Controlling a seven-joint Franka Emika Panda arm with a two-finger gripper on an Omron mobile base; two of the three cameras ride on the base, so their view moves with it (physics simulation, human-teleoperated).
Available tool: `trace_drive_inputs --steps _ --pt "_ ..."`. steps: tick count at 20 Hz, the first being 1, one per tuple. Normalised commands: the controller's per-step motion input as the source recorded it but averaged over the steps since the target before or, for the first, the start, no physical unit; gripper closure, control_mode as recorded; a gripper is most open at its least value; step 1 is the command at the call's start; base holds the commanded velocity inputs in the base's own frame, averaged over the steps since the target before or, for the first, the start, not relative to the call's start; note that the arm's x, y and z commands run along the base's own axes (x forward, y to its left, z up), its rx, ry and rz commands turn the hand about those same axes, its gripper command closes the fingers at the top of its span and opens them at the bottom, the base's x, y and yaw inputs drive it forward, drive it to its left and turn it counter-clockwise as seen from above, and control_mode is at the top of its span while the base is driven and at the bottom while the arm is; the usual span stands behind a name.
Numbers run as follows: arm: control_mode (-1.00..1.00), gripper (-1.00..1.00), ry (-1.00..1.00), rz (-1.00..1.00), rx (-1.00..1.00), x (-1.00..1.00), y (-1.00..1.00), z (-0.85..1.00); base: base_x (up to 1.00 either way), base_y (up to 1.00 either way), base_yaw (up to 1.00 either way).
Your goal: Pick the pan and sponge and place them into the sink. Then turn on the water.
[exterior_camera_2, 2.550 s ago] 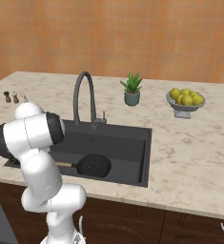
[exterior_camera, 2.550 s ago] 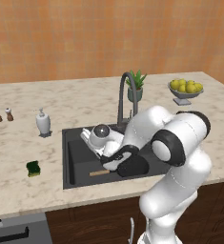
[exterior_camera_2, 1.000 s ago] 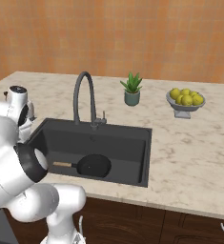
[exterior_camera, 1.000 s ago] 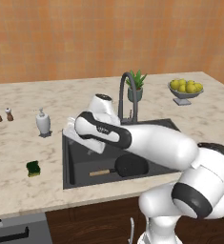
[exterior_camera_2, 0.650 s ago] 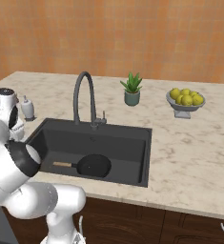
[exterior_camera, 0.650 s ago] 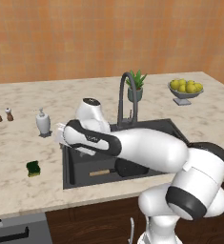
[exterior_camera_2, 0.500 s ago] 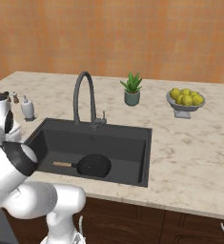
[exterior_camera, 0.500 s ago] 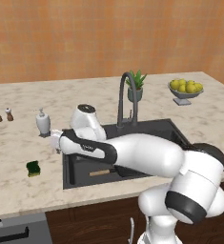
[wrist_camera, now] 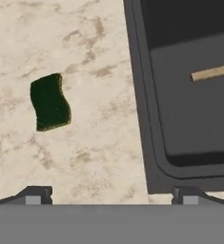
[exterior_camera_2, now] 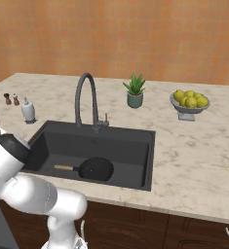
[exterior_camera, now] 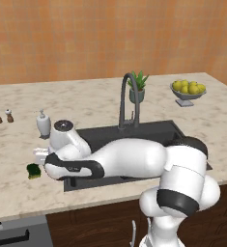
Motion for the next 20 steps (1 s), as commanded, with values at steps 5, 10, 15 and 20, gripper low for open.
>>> trace_drive_inputs --steps 5,10,15,20 --pt "-1.00 -1.00 -0.04 0.11 -0.09 0.08 0.41 -0.01 0.00 0.00 0.00" --pt "-1.00 -1.00 0.00 0.04 -0.03 0.29 0.19 -0.10 0.00 0.00 0.00" --pt "-1.00 -1.00 0.00 0.01 -0.08 0.30 0.26 -0.26 0.00 0.00 0.00" --pt "-1.00 -1.00 -0.03 0.00 -0.08 0.17 0.37 -0.24 0.00 0.00 0.00"
